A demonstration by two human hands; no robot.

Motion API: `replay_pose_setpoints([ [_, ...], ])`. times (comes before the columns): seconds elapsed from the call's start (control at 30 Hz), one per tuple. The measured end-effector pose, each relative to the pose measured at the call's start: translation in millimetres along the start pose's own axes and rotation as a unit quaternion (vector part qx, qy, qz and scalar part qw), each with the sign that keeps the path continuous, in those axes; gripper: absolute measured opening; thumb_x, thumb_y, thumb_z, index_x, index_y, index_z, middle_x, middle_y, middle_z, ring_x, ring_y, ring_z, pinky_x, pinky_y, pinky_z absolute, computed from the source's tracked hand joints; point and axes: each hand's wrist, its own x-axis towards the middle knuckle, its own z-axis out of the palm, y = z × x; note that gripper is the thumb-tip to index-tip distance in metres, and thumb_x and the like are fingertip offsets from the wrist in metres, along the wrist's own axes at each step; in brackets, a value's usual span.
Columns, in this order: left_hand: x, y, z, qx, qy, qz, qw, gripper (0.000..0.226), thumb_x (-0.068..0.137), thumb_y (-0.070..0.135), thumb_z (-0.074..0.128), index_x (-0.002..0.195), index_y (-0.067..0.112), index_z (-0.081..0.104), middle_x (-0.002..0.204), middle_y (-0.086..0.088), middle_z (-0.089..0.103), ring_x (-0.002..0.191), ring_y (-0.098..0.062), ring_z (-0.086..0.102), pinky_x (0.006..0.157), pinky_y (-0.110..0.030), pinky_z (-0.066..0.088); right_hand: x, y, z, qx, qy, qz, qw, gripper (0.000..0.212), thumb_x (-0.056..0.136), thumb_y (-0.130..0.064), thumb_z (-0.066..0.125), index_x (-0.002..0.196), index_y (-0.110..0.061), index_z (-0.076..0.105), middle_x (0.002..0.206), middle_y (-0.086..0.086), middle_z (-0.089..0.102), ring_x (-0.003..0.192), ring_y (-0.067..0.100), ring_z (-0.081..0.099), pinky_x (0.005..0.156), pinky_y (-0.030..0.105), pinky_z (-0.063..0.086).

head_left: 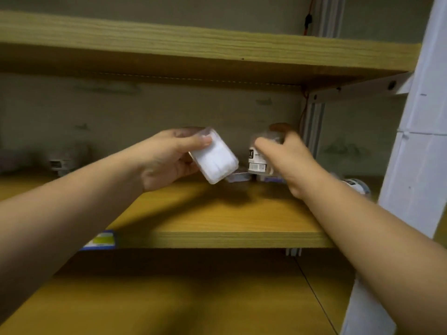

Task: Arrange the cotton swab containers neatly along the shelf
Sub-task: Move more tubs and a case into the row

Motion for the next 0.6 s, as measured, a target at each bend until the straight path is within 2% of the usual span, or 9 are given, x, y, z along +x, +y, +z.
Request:
replay_pose_setpoints([
  [0.1,-37,12,-26,-0.023,-0.004,0.031,0.999,0.047,0.083,0.006,0.067,0.129,-0.001,0.059,0.122,-0.019,0.069,0.115,-0.032,0.067,0.092,-0.038,0.058,-20,-9,26,0.261,-0.099,0.085,0.957,0.058,0.082,-0.030,0.079,0.131,-0.012,0.054,0.108,0.010,0.075,0.090,0.026,0.076,0.071,0.040,0.063],
  [0.2,-70,16,-51,0.110,0.038,0.149,0.982,0.041,0.078,0.005,0.075,0.117,0.008,0.067,0.112,-0.006,0.073,0.104,-0.019,0.071,0.083,-0.029,0.060,-41,-19,51,0.420,-0.194,0.131,0.877,0.046,0.084,-0.026,0.076,0.124,-0.010,0.059,0.095,0.011,0.077,0.083,0.022,0.076,0.076,0.038,0.062],
  [0.23,-81,17,-60,0.206,0.061,0.216,0.952,0.037,0.076,0.008,0.077,0.112,0.014,0.069,0.106,0.000,0.073,0.101,-0.011,0.070,0.081,-0.024,0.059,-50,-23,60,0.441,-0.232,0.141,0.855,0.042,0.085,-0.025,0.074,0.121,-0.010,0.061,0.096,0.012,0.077,0.083,0.022,0.076,0.074,0.036,0.061],
  [0.27,-92,17,-69,0.308,0.083,0.285,0.904,0.034,0.078,0.009,0.078,0.110,0.017,0.070,0.107,0.002,0.071,0.103,-0.008,0.068,0.083,-0.023,0.057,-58,-27,69,0.448,-0.269,0.147,0.840,0.043,0.084,-0.026,0.073,0.121,-0.009,0.061,0.100,0.013,0.077,0.086,0.023,0.075,0.073,0.035,0.061],
  [0.33,-109,17,-93,0.469,0.093,0.394,0.785,0.029,0.085,0.008,0.072,0.112,0.015,0.067,0.118,-0.005,0.065,0.114,-0.015,0.065,0.090,-0.029,0.055,-70,-34,89,0.439,-0.327,0.157,0.822,0.050,0.079,-0.031,0.073,0.123,-0.010,0.062,0.114,0.016,0.074,0.100,0.029,0.073,0.076,0.039,0.061],
  [0.4,-126,15,-123,0.539,0.096,0.435,0.715,0.029,0.088,0.005,0.066,0.115,0.013,0.066,0.124,-0.011,0.062,0.117,-0.024,0.063,0.094,-0.038,0.054,-81,-43,112,0.423,-0.372,0.167,0.809,0.056,0.077,-0.036,0.070,0.125,-0.011,0.062,0.127,0.021,0.069,0.111,0.042,0.069,0.084,0.047,0.060],
  [0.5,-148,12,-169,0.596,0.093,0.424,0.676,0.032,0.087,0.002,0.067,0.117,0.012,0.068,0.134,-0.011,0.058,0.121,-0.024,0.062,0.094,-0.041,0.054,-96,-55,148,0.426,-0.420,0.159,0.786,0.052,0.079,-0.036,0.068,0.121,-0.006,0.061,0.127,0.025,0.068,0.114,0.048,0.066,0.091,0.051,0.058],
  [0.57,-164,12,-196,0.618,0.077,0.401,0.672,0.029,0.089,0.013,0.065,0.117,0.013,0.068,0.140,-0.009,0.053,0.126,-0.020,0.057,0.098,-0.033,0.052,-103,-61,176,0.427,-0.438,0.145,0.778,0.055,0.083,-0.031,0.069,0.129,-0.003,0.058,0.131,0.025,0.065,0.122,0.044,0.063,0.105,0.054,0.049],
  [0.6,-172,13,-209,0.620,0.070,0.379,0.684,0.031,0.088,0.022,0.066,0.118,0.017,0.067,0.144,-0.006,0.051,0.131,-0.016,0.053,0.101,-0.026,0.049,-107,-64,191,0.425,-0.437,0.143,0.779,0.058,0.082,-0.029,0.070,0.132,-0.002,0.057,0.131,0.024,0.066,0.123,0.041,0.063,0.109,0.054,0.045],
])
